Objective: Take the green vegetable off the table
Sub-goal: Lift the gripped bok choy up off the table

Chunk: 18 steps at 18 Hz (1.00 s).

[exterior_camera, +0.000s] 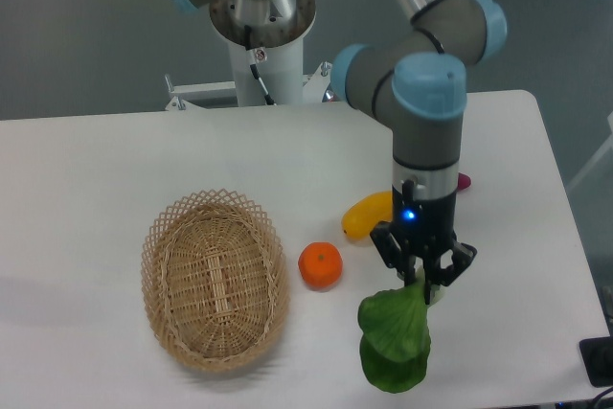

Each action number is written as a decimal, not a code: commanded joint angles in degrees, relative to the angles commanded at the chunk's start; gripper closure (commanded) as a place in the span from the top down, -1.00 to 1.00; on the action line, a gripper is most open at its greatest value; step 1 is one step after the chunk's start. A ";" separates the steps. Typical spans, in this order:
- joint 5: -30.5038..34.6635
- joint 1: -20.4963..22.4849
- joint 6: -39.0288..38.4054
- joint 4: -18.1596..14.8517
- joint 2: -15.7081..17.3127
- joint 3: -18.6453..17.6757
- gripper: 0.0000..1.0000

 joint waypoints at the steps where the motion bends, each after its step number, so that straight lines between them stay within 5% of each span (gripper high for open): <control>1: -0.09 0.00 0.00 -0.09 0.26 -0.09 -0.36; 10: -1.93 3.07 0.97 -11.68 5.36 2.19 -0.37; 18: -2.81 3.60 0.88 -12.04 5.71 2.55 -0.37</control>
